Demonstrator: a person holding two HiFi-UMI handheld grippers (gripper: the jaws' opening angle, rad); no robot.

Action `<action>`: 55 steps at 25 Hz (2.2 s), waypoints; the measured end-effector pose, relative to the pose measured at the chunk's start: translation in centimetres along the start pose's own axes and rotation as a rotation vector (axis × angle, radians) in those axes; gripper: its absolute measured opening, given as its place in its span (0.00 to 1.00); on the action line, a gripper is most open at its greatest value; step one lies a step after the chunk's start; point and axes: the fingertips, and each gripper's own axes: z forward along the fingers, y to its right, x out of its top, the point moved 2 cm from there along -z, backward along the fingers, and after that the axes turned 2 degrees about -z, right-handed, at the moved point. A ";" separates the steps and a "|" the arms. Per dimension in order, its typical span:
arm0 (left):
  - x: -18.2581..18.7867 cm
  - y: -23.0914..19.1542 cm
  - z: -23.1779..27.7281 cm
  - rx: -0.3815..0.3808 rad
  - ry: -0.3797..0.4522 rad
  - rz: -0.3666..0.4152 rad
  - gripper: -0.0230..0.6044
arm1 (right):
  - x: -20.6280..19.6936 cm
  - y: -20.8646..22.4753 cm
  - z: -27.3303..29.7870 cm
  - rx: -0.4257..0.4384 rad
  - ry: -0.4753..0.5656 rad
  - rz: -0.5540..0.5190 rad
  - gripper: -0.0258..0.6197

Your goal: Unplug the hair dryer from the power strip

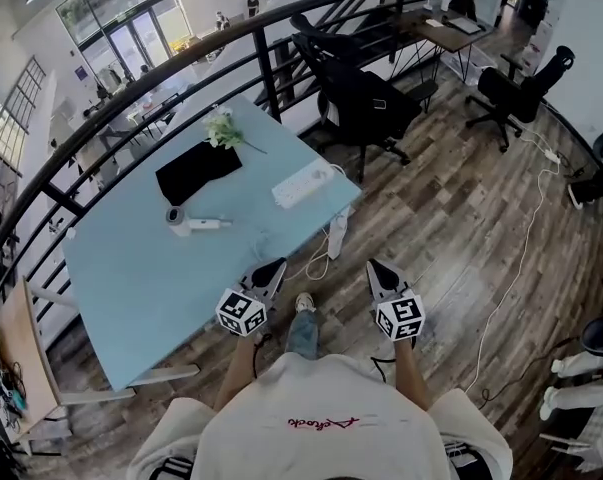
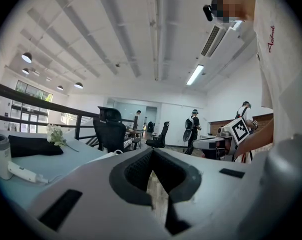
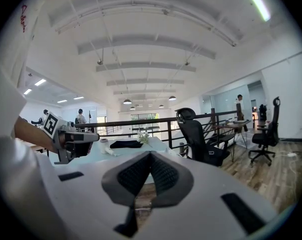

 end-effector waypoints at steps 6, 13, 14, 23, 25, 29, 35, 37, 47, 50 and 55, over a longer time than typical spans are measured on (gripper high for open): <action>1.2 -4.3 2.6 0.007 0.011 -0.006 0.05 | 1.1 1.5 5.0 0.012 -0.011 -0.010 0.07; 2.5 -9.2 5.3 0.015 0.017 -0.028 0.05 | 3.1 2.7 10.8 0.029 -0.022 -0.023 0.07; 2.7 -9.8 5.8 0.013 0.017 -0.030 0.05 | 3.3 3.0 11.6 0.028 -0.023 -0.023 0.07; 4.8 -15.3 10.2 -0.016 0.014 -0.040 0.05 | 5.0 5.0 17.5 0.006 -0.039 -0.025 0.07; 5.3 -16.7 11.2 -0.024 0.018 -0.032 0.05 | 5.5 5.5 19.0 0.000 -0.038 -0.029 0.07; 6.2 -19.4 13.2 -0.034 0.025 -0.043 0.05 | 6.8 6.6 22.3 -0.004 -0.034 -0.040 0.07; 5.2 -21.3 14.8 -0.061 0.007 -0.074 0.05 | 7.4 6.5 25.4 0.001 -0.044 -0.054 0.07; 4.8 -21.5 15.4 -0.066 0.002 -0.084 0.05 | 7.0 6.7 25.7 0.001 -0.056 -0.053 0.07; 3.5 -22.5 17.0 -0.044 -0.030 -0.101 0.05 | 6.1 8.1 27.0 0.012 -0.070 -0.038 0.07; 3.1 -22.9 17.7 -0.016 -0.039 -0.100 0.05 | 6.0 9.0 27.6 0.032 -0.068 -0.034 0.07; 2.5 -23.7 18.8 0.062 -0.050 -0.094 0.05 | 6.0 11.0 28.8 0.090 -0.066 -0.031 0.07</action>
